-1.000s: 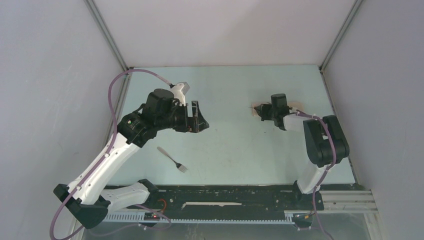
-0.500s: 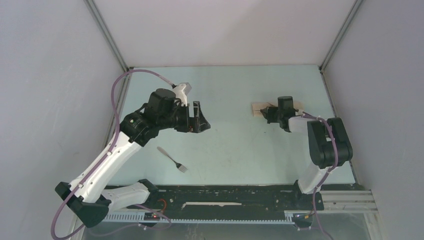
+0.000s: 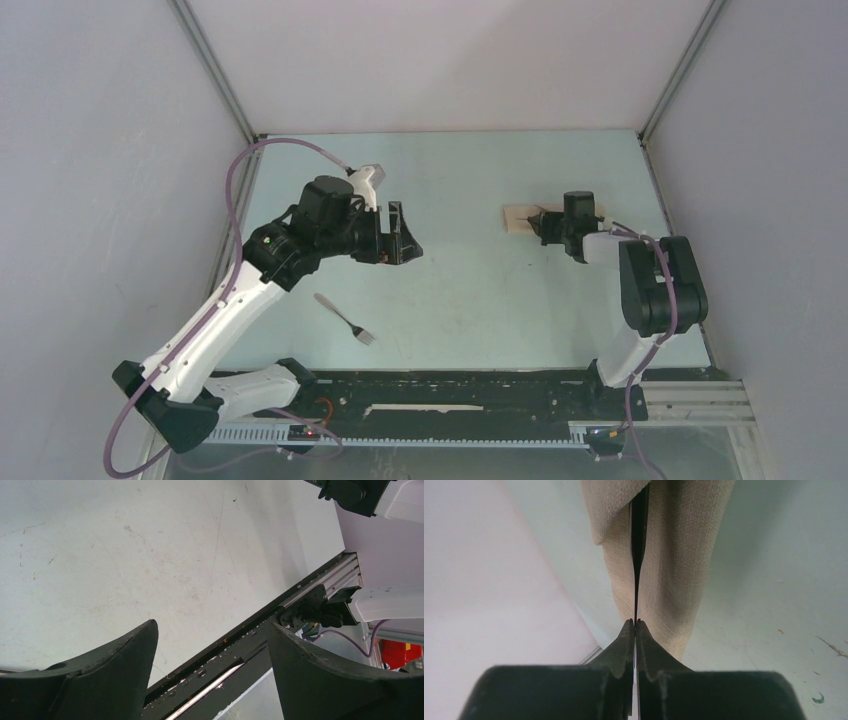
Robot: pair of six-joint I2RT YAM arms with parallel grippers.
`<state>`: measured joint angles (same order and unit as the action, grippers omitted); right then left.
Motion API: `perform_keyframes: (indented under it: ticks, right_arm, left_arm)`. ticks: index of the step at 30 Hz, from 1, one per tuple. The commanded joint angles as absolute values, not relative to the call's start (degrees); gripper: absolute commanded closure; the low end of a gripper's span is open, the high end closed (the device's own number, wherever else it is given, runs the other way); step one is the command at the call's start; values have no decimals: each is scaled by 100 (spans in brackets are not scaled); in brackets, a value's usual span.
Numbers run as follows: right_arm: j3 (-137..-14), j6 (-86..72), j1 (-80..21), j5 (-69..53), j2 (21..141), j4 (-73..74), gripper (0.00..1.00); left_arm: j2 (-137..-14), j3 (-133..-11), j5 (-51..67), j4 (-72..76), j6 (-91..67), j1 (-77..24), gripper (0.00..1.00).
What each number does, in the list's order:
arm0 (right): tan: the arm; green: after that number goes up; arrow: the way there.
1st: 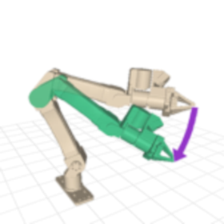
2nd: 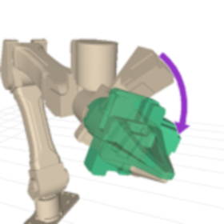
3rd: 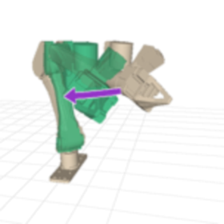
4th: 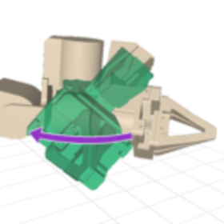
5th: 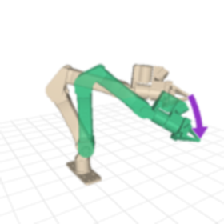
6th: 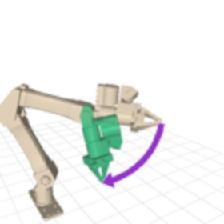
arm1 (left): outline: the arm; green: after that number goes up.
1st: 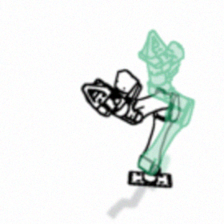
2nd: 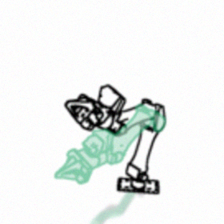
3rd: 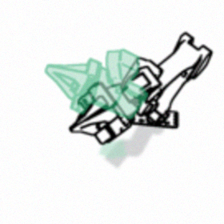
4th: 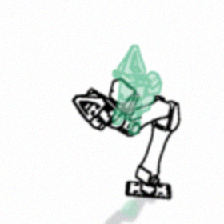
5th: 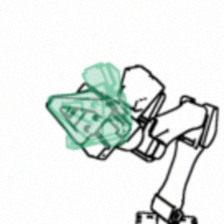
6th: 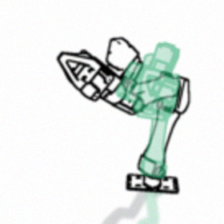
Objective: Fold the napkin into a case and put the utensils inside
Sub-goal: Pick up the fork from the corner of the board.
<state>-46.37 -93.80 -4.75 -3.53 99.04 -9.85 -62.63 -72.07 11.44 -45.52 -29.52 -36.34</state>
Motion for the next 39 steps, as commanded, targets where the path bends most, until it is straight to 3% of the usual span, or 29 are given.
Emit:
perform_keyframes:
  ticks: [1,19,28,33,39]
  right_arm:
    - [-4601,-9199,-376,-260,9788,-1195,96]
    - [-4632,-9088,-378,-155,9889,-1125,92]
    - [-4649,-9015,-443,-162,9805,-950,79]
    - [-4604,-8810,-546,-310,9300,-652,63]
    - [-4136,-7771,-657,-692,7715,-249,61]
  left_arm:
    - [-6282,-7275,1319,-4438,-2942,-3595,14]
    - [-6300,-7321,1445,-4386,-3072,-3595,14]
    - [-6284,-7326,1460,-4368,-3108,-3597,14]
    - [-6300,-7330,1455,-4368,-3097,-3597,14]
    - [-6266,-7125,1265,-4375,-3076,-3595,14]
